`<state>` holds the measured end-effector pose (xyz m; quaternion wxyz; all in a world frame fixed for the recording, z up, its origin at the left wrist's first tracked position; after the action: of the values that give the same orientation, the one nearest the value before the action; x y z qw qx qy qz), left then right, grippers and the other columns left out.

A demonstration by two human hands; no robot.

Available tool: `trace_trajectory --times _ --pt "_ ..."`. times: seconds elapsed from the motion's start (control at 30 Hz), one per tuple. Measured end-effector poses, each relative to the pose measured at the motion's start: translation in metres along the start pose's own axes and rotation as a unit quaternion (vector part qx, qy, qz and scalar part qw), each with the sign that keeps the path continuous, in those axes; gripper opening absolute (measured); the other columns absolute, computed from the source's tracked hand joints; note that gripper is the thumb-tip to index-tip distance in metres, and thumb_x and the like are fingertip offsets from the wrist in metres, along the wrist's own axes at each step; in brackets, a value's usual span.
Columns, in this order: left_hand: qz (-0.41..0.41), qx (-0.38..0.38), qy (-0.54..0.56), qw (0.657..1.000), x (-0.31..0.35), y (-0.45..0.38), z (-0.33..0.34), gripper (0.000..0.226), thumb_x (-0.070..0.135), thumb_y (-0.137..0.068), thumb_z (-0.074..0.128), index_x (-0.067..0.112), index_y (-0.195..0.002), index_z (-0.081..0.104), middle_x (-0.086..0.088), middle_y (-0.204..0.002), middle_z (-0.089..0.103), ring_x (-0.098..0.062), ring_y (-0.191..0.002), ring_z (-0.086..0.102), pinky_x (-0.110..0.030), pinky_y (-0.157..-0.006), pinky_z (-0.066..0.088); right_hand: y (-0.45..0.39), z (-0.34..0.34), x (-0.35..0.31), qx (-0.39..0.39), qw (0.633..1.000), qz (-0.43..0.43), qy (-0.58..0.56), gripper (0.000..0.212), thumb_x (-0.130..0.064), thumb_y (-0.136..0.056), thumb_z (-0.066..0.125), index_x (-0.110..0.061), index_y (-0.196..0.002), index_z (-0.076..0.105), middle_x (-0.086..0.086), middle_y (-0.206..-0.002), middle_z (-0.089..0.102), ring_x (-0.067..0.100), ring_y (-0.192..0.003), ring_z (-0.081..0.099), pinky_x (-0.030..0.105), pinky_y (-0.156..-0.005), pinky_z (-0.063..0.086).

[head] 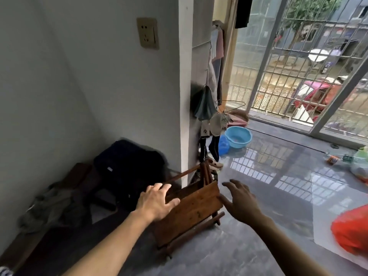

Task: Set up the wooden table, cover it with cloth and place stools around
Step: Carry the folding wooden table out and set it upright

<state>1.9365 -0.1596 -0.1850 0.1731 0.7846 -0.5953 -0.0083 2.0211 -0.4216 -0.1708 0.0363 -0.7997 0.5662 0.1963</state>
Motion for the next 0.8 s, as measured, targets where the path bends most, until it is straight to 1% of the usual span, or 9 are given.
trace_trajectory --times 0.1,0.17,0.37,0.47,0.57,0.63,0.7,0.8 --pt "-0.042 -0.007 0.036 0.998 -0.008 -0.028 0.001 0.082 0.075 -0.084 0.037 0.032 -0.152 0.020 -0.002 -0.158 0.025 -0.026 -0.140 0.031 -0.047 -0.109 0.034 -0.052 -0.005 -0.002 -0.013 1.000 -0.021 0.007 0.060 -0.062 -0.092 0.047 -0.033 -0.143 0.040 0.002 -0.158 0.027 0.026 -0.144 0.024 0.049 -0.109 0.036" --pt "-0.066 -0.012 0.056 0.996 -0.017 -0.049 0.008 0.083 0.074 -0.085 0.038 0.032 -0.153 0.017 -0.002 -0.158 0.022 -0.027 -0.140 0.030 -0.047 -0.109 0.033 -0.086 -0.001 -0.006 -0.023 0.999 -0.037 0.006 0.058 -0.061 -0.092 0.048 -0.033 -0.143 0.041 0.002 -0.157 0.027 0.026 -0.144 0.025 0.048 -0.109 0.037" --pt "-0.097 -0.018 0.103 0.990 -0.046 -0.126 0.040 0.086 0.072 -0.085 0.040 0.024 -0.153 0.018 -0.001 -0.156 0.028 -0.026 -0.138 0.033 -0.045 -0.109 0.035 -0.169 0.045 -0.019 -0.084 0.993 -0.067 0.043 0.057 -0.054 -0.094 0.051 -0.030 -0.144 0.039 0.000 -0.153 0.035 0.022 -0.139 0.033 0.042 -0.110 0.039" --pt "-0.104 -0.028 0.114 0.988 -0.057 -0.160 0.059 0.082 0.070 -0.087 0.041 0.023 -0.151 0.021 -0.001 -0.155 0.029 -0.026 -0.138 0.033 -0.045 -0.108 0.036 -0.205 0.073 -0.032 -0.119 0.983 -0.112 0.085 0.050 -0.050 -0.095 0.051 -0.032 -0.141 0.043 -0.004 -0.151 0.037 0.018 -0.138 0.033 0.038 -0.110 0.039" --pt "-0.111 -0.019 0.111 0.987 -0.070 -0.186 0.076 0.077 0.069 -0.087 0.041 0.023 -0.148 0.028 -0.002 -0.152 0.032 -0.026 -0.137 0.034 -0.043 -0.108 0.036 -0.240 0.103 -0.040 -0.159 0.969 -0.149 0.113 0.045 -0.051 -0.096 0.049 -0.037 -0.138 0.045 -0.008 -0.150 0.038 0.019 -0.138 0.033 0.044 -0.110 0.037" --pt "-0.118 -0.019 0.104 0.987 -0.076 -0.201 0.091 0.074 0.068 -0.086 0.042 0.024 -0.145 0.033 -0.001 -0.151 0.033 -0.025 -0.137 0.034 -0.042 -0.108 0.036 -0.265 0.123 -0.039 -0.167 0.966 -0.159 0.115 0.047 -0.050 -0.094 0.051 -0.037 -0.139 0.044 -0.007 -0.149 0.040 0.020 -0.137 0.035 0.044 -0.109 0.038" --pt "-0.134 -0.024 0.122 0.983 -0.079 -0.217 0.110 0.070 0.068 -0.086 0.043 0.025 -0.141 0.038 0.001 -0.149 0.035 -0.023 -0.136 0.034 -0.042 -0.108 0.035 -0.289 0.143 -0.036 -0.173 0.964 -0.170 0.113 0.049 -0.049 -0.094 0.052 -0.037 -0.140 0.042 -0.007 -0.148 0.041 0.019 -0.136 0.036 0.043 -0.108 0.040" --pt "-0.154 -0.010 0.146 0.977 -0.075 -0.243 0.137 0.065 0.067 -0.086 0.043 0.026 -0.137 0.042 0.004 -0.143 0.042 -0.021 -0.132 0.038 -0.041 -0.111 0.031 -0.322 0.180 -0.028 -0.181 0.959 -0.186 0.114 0.054 -0.050 -0.093 0.052 -0.035 -0.143 0.040 -0.007 -0.150 0.039 0.019 -0.139 0.034 0.043 -0.109 0.039"
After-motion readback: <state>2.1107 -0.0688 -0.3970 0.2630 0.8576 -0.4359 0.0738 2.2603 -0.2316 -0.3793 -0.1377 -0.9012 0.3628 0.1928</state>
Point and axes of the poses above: each hand's wrist, its own y-axis away from the middle knuckle, its own z-axis out of the palm, x = y × z, the point moved 9 cm from there along -y, towards the middle knuckle
